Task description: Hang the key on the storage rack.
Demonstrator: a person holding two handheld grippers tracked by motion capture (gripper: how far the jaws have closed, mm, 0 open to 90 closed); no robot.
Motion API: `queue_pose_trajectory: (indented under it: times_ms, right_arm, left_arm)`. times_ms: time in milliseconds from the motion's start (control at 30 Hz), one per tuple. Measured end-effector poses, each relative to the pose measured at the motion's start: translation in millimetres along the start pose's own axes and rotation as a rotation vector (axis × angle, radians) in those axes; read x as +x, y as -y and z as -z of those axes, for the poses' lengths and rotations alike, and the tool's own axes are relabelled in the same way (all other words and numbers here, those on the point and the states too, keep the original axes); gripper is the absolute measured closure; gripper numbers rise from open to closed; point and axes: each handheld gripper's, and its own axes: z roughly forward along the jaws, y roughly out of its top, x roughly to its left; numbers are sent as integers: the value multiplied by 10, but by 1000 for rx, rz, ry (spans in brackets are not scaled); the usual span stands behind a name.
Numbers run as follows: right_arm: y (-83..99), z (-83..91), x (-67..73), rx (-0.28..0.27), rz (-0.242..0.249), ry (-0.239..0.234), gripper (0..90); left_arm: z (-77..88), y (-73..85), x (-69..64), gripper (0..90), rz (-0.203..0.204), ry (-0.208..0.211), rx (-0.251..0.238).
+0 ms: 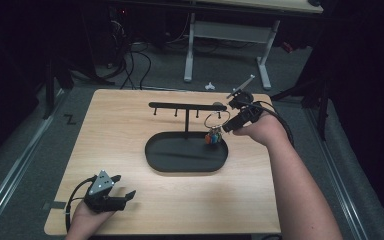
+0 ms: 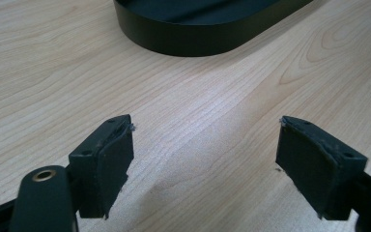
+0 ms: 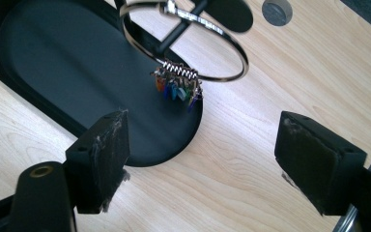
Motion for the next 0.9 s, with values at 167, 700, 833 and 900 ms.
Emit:
queue_pose_trajectory:
  times_ms: [167, 700, 833, 900]
  right_arm:
    - [158, -44, 8, -27, -20, 21, 184]
    - [919, -333, 88, -181, -120, 47, 135]
    - [1131, -429, 183, -219, -121, 42, 136]
    - [1250, -483, 238, -256, -134, 51, 134]
  left_arm:
    - [-10, -1, -4, 215, -5, 5, 9]
    - [-32, 1, -28, 213, -14, 9, 12]
    - [-42, 0, -38, 211, -20, 9, 15]
    - [-47, -1, -41, 208, -27, 7, 17]
